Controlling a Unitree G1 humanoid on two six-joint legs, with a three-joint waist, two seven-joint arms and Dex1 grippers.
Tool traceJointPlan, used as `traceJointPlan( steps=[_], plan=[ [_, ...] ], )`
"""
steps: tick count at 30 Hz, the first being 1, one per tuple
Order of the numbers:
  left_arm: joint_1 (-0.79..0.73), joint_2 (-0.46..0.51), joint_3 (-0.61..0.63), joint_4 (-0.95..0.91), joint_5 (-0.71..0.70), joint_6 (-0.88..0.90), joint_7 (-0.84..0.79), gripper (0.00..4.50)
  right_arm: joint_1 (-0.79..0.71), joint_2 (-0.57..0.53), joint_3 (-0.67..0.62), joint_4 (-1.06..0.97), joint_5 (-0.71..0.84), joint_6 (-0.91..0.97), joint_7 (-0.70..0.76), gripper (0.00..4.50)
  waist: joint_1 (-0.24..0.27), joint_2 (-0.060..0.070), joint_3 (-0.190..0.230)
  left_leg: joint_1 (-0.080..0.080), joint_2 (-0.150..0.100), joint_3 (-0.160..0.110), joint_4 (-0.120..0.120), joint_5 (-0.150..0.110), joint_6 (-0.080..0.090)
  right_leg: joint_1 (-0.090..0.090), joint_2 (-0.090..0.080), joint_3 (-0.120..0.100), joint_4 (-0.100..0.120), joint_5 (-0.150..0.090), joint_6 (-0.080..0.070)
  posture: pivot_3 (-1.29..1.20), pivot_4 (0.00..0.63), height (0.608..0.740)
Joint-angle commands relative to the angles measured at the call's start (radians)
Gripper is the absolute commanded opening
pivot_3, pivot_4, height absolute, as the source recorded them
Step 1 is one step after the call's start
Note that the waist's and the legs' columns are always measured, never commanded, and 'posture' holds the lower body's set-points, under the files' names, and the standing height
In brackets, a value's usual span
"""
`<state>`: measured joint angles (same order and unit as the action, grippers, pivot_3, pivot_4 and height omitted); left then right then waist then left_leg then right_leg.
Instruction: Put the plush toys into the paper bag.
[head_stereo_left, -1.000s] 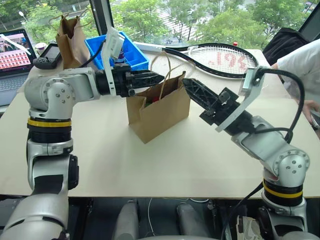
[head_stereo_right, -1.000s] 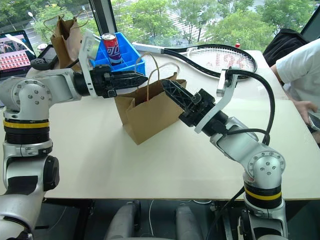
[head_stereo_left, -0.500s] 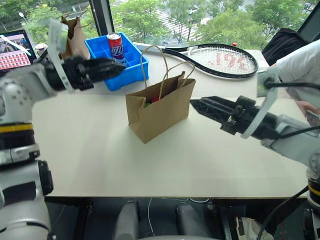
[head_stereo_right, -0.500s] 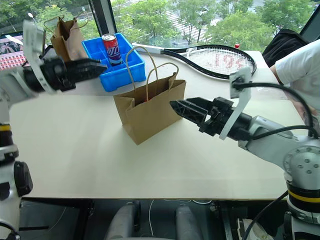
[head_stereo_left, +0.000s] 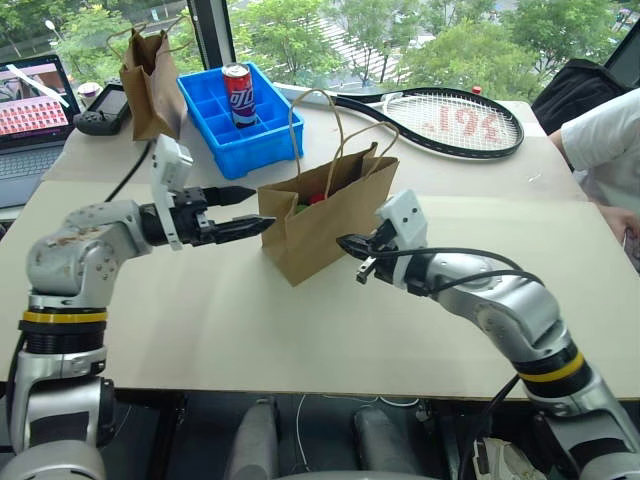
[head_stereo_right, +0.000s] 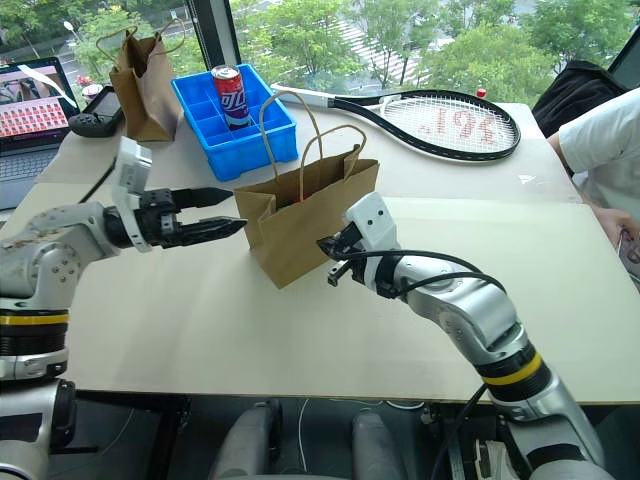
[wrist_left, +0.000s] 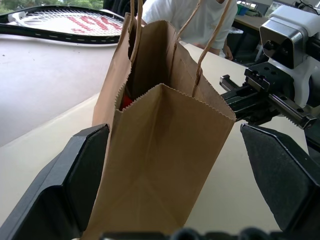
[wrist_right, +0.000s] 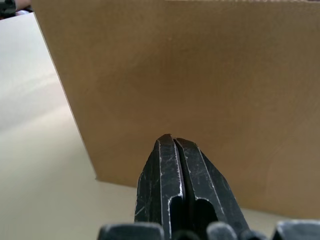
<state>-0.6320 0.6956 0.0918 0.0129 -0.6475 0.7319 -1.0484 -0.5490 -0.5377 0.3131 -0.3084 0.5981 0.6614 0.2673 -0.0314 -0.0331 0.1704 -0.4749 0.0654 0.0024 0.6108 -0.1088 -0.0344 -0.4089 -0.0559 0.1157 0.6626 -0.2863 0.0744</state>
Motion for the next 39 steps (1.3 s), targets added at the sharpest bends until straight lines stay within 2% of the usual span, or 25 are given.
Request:
traceJointPlan(
  steps=[1, 9, 16, 17, 19, 23, 24, 28, 29, 32, 36, 39],
  plan=[
    [-0.019, -0.023, -0.006, -0.041, -0.003, 0.005, 0.026, 4.5, -0.032, 0.058, -0.005, 0.018, -0.091, -0.06, 0.025, 0.03, 0.0, 0.0, 0.0, 0.0, 0.0, 0.0, 0.0, 0.0, 0.0, 0.0, 0.0, 0.0, 0.0, 0.0, 0.0, 0.0, 0.15, 0.74],
    [-0.019, -0.08, -0.052, -0.045, 0.02, 0.021, 0.085, 4.5, -0.043, 0.181, -0.018, 0.076, -0.196, -0.087, 0.068, 0.03, -0.005, 0.0, 0.0, 0.0, 0.0, 0.0, 0.0, 0.0, 0.0, 0.0, 0.0, 0.0, 0.001, 0.0, 0.0, 0.0, 0.15, 0.74],
    [-0.022, -0.132, -0.078, 0.007, 0.065, 0.021, 0.148, 4.5, -0.027, 0.24, -0.042, 0.083, -0.238, -0.084, 0.088, 0.03, -0.006, 0.0, 0.0, 0.001, 0.0, 0.0, 0.0, 0.0, 0.0, 0.0, 0.0, 0.0, 0.001, 0.0, 0.0, 0.0, 0.15, 0.74],
    [-0.025, -0.136, -0.082, 0.015, 0.071, 0.016, 0.147, 3.98, -0.023, 0.246, -0.046, 0.081, -0.241, -0.082, 0.088, 0.0, -0.006, 0.0, 0.0, 0.001, 0.0, 0.0, 0.0, 0.0, 0.0, 0.0, 0.0, 0.0, 0.001, 0.0, 0.0, 0.0, 0.15, 0.74],
    [-0.03, -0.146, -0.083, 0.029, 0.078, 0.008, 0.149, 3.54, -0.014, 0.253, -0.054, 0.074, -0.247, -0.075, 0.09, 0.0, -0.006, 0.0, 0.0, 0.001, 0.0, 0.0, 0.0, 0.0, 0.0, 0.0, 0.0, 0.0, 0.001, 0.0, 0.0, 0.0, 0.15, 0.74],
    [-0.045, -0.149, -0.086, 0.051, 0.085, -0.005, 0.126, 2.04, 0.017, 0.238, -0.091, 0.032, -0.242, -0.043, 0.092, 0.0, -0.005, 0.0, 0.0, 0.001, 0.0, 0.0, 0.0, 0.0, 0.0, 0.001, 0.0, -0.001, 0.001, 0.0, 0.0, 0.0, 0.15, 0.74],
    [-0.052, -0.144, -0.09, 0.057, 0.091, -0.013, 0.112, 1.76, 0.035, 0.218, -0.114, 0.004, -0.232, -0.025, 0.097, 0.0, -0.004, 0.0, 0.0, 0.001, 0.0, 0.0, 0.0, 0.0, 0.0, 0.001, 0.0, -0.001, 0.001, 0.0, 0.0, 0.0, 0.15, 0.74],
    [-0.086, -0.132, -0.095, 0.087, 0.102, -0.043, 0.049, 0.15, 0.123, 0.108, -0.215, -0.111, -0.19, 0.055, 0.143, 0.0, 0.003, 0.0, 0.0, 0.001, 0.0, 0.0, 0.0, 0.0, 0.0, 0.001, 0.0, -0.001, 0.001, 0.0, 0.0, 0.0, 0.15, 0.74],
    [-0.094, -0.13, -0.096, 0.094, 0.102, -0.049, 0.032, 0.01, 0.143, 0.079, -0.239, -0.135, -0.178, 0.072, 0.155, 0.0, 0.006, 0.0, 0.0, 0.001, 0.0, 0.0, 0.0, 0.0, 0.0, 0.001, 0.0, -0.001, 0.001, 0.0, 0.0, 0.0, 0.15, 0.74],
    [-0.115, -0.122, -0.107, 0.098, 0.101, -0.083, -0.041, 0.01, 0.203, -0.018, -0.315, -0.193, -0.141, 0.115, 0.202, 0.0, 0.012, 0.0, 0.0, 0.001, 0.0, 0.0, 0.0, 0.0, 0.0, 0.001, 0.0, -0.001, 0.0, 0.0, 0.0, 0.0, 0.15, 0.74],
    [-0.146, -0.082, -0.14, 0.098, 0.1, -0.136, -0.209, 0.01, 0.348, -0.228, -0.512, -0.244, -0.089, 0.136, 0.351, 0.0, 0.015, 0.0, 0.0, 0.001, 0.0, 0.0, -0.001, 0.0, 0.0, 0.002, 0.0, -0.001, 0.0, 0.0, 0.0, 0.0, 0.15, 0.74],
    [-0.151, -0.05, -0.173, 0.101, 0.112, -0.175, -0.32, 0.01, 0.418, -0.312, -0.598, -0.237, -0.082, 0.122, 0.406, 0.0, 0.013, 0.0, 0.0, 0.003, -0.001, 0.0, -0.001, 0.0, 0.0, 0.003, -0.001, -0.001, -0.001, 0.0, 0.0, 0.0, 0.15, 0.74]
  ],
)
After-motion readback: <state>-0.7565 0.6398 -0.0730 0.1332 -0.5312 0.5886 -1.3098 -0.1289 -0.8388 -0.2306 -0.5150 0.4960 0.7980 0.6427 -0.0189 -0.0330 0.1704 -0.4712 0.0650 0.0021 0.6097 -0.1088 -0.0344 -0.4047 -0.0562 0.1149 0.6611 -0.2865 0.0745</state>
